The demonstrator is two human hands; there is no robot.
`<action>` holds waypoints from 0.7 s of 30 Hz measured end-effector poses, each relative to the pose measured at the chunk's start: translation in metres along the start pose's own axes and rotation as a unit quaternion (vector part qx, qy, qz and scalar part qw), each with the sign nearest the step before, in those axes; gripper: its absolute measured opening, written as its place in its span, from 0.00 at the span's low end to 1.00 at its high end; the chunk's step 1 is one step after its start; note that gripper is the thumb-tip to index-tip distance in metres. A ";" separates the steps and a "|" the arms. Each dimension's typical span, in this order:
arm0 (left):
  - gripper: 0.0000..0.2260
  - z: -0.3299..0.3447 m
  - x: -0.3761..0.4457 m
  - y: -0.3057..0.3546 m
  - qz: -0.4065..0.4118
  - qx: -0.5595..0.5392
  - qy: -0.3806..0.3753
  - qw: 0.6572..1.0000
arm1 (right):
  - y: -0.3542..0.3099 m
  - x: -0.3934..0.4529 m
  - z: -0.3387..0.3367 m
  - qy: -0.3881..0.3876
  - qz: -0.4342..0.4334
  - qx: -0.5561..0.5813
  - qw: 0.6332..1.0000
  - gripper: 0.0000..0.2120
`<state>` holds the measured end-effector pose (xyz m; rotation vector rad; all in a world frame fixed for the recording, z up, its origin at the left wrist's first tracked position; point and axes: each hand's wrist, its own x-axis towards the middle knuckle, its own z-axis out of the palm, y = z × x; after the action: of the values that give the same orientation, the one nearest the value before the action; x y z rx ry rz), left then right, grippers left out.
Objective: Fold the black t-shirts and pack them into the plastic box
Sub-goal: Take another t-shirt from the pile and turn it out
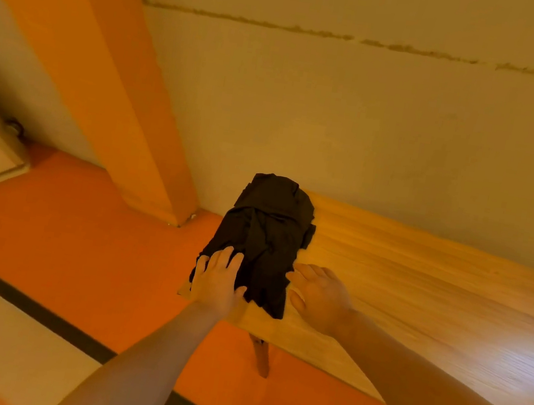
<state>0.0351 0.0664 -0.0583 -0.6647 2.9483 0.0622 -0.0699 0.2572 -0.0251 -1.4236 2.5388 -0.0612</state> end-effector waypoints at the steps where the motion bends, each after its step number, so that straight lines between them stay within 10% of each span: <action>1: 0.31 0.000 0.005 -0.002 0.002 0.000 -0.006 1.000 | -0.003 0.006 0.003 -0.007 0.003 0.000 1.000 0.21; 11: 0.21 -0.006 0.043 0.016 -0.076 -0.274 0.010 0.959 | -0.016 0.039 0.014 -0.034 0.035 0.009 0.999 0.22; 16: 0.07 -0.015 0.044 0.020 0.037 -0.227 0.033 0.973 | -0.018 0.047 0.015 -0.023 0.089 0.084 0.992 0.22; 21: 0.03 -0.023 0.025 0.015 0.017 -0.471 0.045 0.881 | -0.034 0.050 0.022 -0.028 0.107 0.125 0.986 0.28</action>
<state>0.0035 0.0676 -0.0380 -0.6891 2.8586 1.5674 -0.0619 0.1983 -0.0507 -1.0421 2.5153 -0.2873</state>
